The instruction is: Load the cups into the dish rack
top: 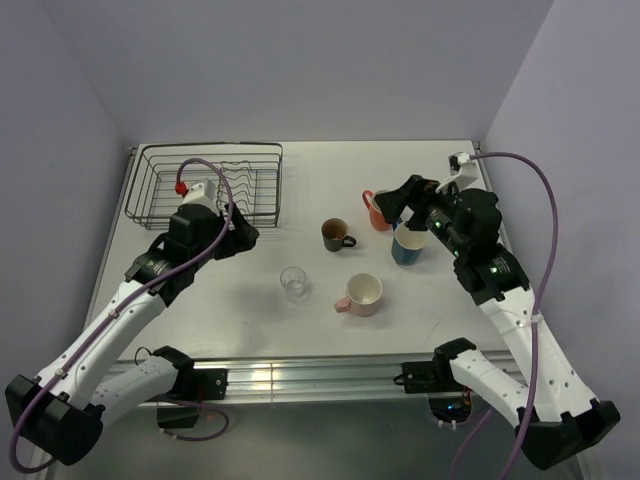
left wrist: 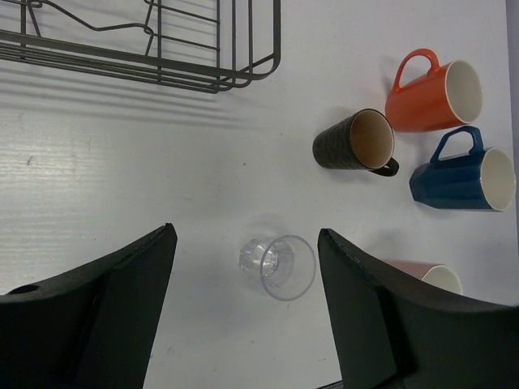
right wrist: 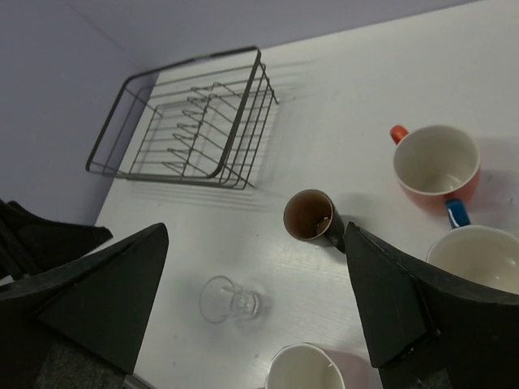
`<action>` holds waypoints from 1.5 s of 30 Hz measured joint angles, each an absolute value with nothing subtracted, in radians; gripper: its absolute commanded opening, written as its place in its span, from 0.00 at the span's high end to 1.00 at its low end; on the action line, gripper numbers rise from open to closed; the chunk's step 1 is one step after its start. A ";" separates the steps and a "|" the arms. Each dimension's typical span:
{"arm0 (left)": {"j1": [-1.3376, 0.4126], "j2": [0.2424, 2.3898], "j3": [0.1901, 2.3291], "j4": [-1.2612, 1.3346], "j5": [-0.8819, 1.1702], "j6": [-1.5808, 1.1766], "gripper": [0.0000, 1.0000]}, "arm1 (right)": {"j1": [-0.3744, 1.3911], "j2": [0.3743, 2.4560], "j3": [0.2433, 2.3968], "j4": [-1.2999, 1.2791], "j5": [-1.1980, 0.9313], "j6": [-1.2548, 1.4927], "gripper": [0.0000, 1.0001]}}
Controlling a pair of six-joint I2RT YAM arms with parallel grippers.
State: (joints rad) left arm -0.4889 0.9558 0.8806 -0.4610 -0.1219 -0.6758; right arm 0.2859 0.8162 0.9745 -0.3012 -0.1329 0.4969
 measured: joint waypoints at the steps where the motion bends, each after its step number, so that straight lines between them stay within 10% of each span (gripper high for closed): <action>1: -0.489 0.956 0.879 -0.461 -0.122 -0.676 0.23 | 0.313 0.836 0.976 -0.304 -0.121 0.493 0.04; 34: -0.778 1.322 0.745 -0.308 -0.218 -0.837 0.47 | 0.377 0.921 0.976 -0.330 -0.054 0.477 0.04; 45: -0.790 1.373 0.764 -0.300 -0.245 -0.855 0.76 | 0.382 0.925 0.976 -0.340 -0.045 0.473 0.04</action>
State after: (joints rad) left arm -0.7902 1.3727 0.7635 -0.3000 -0.2447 -0.8555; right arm 0.3820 0.9249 0.9764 -0.3401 -0.0452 0.4732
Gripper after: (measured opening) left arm 0.342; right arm 0.959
